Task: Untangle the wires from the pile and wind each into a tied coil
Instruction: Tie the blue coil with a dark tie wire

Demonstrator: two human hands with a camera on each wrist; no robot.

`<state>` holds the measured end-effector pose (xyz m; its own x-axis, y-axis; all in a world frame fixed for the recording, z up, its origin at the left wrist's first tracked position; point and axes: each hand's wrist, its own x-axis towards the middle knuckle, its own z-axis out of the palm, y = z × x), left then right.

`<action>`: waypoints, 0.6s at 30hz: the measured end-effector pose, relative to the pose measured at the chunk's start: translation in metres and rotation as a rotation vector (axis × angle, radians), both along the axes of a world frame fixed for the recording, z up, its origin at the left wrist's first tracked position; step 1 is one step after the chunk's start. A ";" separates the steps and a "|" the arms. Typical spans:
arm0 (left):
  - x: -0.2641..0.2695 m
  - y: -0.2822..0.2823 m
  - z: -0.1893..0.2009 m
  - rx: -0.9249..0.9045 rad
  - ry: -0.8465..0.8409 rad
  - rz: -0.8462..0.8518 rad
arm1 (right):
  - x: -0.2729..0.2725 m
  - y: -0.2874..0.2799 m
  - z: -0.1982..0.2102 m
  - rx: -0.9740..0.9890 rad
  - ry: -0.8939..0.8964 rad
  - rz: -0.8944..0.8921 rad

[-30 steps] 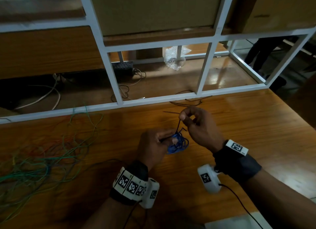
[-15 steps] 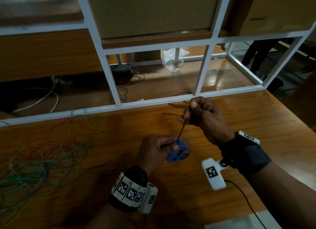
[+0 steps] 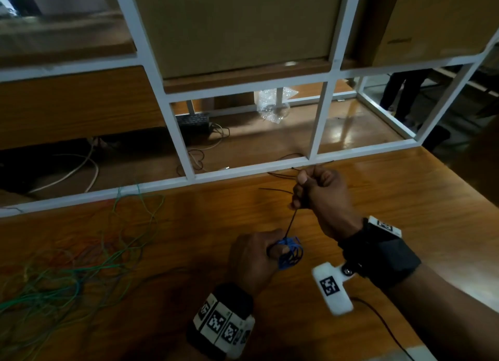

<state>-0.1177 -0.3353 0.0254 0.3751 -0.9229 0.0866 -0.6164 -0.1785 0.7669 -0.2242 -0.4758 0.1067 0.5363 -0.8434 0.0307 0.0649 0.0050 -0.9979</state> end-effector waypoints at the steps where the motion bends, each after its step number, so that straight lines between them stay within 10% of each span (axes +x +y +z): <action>1: 0.003 0.000 -0.002 -0.016 0.046 -0.007 | 0.000 0.000 0.000 0.022 -0.002 0.006; 18: -0.013 -0.003 -0.016 0.013 0.100 0.111 | -0.014 -0.006 0.015 0.142 0.047 0.032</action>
<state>-0.1304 -0.3385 0.0090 0.4809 -0.8762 0.0319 -0.5132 -0.2518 0.8205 -0.2385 -0.4819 0.1213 0.5612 -0.8198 -0.1138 0.0153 0.1478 -0.9889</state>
